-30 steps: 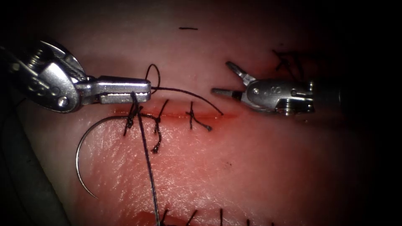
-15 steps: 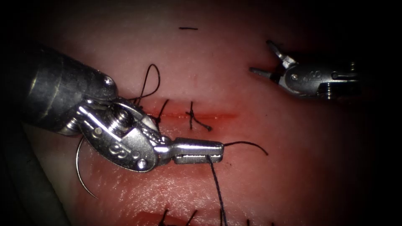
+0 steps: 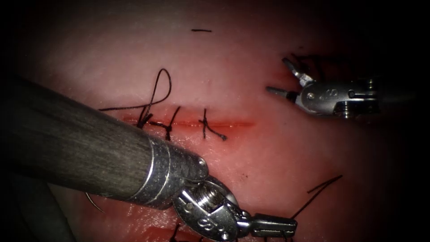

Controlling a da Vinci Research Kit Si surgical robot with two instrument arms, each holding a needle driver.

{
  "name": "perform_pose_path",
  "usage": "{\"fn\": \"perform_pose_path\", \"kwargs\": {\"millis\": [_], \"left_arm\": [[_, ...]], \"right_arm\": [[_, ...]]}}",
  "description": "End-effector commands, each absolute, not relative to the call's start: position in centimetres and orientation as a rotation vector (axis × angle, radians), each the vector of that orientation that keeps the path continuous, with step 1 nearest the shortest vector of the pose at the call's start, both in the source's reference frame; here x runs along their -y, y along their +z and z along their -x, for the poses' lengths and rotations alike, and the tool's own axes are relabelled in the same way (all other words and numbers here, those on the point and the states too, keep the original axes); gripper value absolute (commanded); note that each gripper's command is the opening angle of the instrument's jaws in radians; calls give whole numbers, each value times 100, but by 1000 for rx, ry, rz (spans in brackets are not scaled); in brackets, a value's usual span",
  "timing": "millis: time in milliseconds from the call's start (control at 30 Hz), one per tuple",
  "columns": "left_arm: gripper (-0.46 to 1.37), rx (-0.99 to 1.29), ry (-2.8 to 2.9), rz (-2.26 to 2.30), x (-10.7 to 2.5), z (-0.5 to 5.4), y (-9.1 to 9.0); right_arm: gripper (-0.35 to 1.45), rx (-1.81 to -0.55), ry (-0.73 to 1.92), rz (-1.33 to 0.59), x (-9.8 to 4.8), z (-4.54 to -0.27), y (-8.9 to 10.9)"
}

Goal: Wound Closure
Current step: Drop the suture end from the left gripper

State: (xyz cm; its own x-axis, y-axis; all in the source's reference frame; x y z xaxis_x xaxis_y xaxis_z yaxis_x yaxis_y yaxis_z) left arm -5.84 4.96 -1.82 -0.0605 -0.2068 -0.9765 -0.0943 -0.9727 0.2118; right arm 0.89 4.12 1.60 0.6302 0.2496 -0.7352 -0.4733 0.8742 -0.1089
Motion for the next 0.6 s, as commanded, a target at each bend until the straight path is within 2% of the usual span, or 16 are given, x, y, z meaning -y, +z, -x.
{"fn": "perform_pose_path", "kwargs": {"millis": [33, 433, 600], "left_arm": [[-35, 301, -2211, -2101, -492, 587, -172], [-35, -10, -2385, -2083, -456, 614, -77], [-35, -247, -2493, -2153, -448, 618, -60]], "right_arm": [[77, -788, 421, 307, -412, -89, 160], [76, -791, 418, 305, -411, -83, 159], [78, -792, 423, 304, -409, -84, 159]]}}
